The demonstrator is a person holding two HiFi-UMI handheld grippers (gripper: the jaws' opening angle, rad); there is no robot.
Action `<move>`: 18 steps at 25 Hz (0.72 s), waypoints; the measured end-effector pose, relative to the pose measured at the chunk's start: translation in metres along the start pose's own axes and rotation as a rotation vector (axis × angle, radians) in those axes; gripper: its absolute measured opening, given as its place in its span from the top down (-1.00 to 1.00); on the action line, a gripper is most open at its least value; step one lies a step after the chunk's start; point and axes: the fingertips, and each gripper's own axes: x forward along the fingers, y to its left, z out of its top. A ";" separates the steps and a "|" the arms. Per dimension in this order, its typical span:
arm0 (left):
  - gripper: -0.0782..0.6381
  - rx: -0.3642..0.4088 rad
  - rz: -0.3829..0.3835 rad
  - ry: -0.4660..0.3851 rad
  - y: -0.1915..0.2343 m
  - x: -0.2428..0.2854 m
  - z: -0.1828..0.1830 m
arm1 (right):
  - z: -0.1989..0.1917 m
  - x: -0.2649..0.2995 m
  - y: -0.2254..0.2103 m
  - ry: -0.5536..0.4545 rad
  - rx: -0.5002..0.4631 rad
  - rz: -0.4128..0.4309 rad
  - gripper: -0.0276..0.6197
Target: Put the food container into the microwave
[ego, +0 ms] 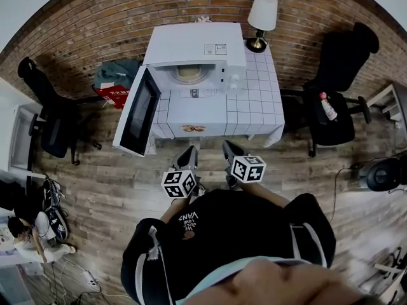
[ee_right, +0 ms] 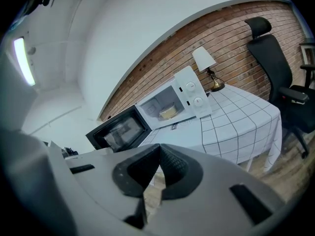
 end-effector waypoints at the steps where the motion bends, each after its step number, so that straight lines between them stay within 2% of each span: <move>1: 0.75 -0.003 0.003 0.000 -0.002 -0.002 -0.002 | -0.001 -0.003 -0.001 0.003 -0.001 0.001 0.90; 18: 0.75 -0.014 0.030 -0.023 -0.035 -0.019 -0.015 | -0.007 -0.034 -0.009 0.028 -0.015 0.031 0.90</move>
